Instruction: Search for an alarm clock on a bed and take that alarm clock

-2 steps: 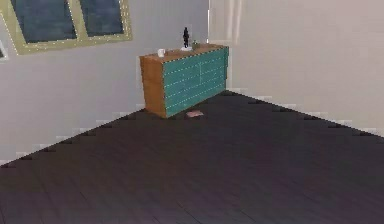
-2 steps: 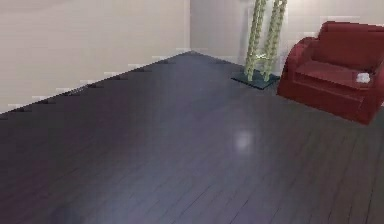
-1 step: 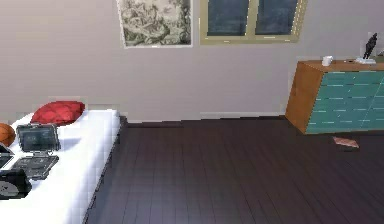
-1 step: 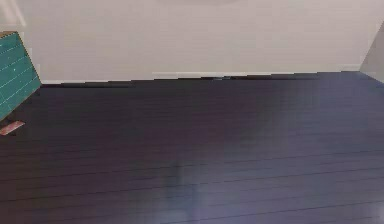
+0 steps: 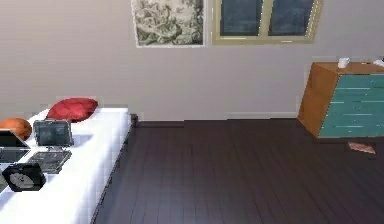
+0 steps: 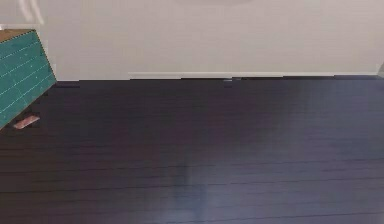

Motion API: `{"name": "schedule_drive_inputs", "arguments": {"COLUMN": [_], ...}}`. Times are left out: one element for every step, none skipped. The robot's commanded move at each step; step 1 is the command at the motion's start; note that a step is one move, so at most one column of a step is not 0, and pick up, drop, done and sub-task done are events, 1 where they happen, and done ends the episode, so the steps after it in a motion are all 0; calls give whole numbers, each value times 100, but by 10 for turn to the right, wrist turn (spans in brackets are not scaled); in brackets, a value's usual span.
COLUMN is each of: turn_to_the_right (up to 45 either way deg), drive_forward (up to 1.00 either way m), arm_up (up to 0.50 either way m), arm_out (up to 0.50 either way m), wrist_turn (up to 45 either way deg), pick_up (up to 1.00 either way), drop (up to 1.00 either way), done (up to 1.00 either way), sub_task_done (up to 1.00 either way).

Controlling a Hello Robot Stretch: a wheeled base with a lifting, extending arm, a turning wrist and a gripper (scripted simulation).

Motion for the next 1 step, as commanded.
{"name": "schedule_drive_inputs", "arguments": {"turn_to_the_right": [0], "drive_forward": [45], "arm_up": [0], "arm_out": [0], "wrist_turn": [0], "pick_up": [0], "drop": [0], "done": [0], "sub_task_done": [0]}}
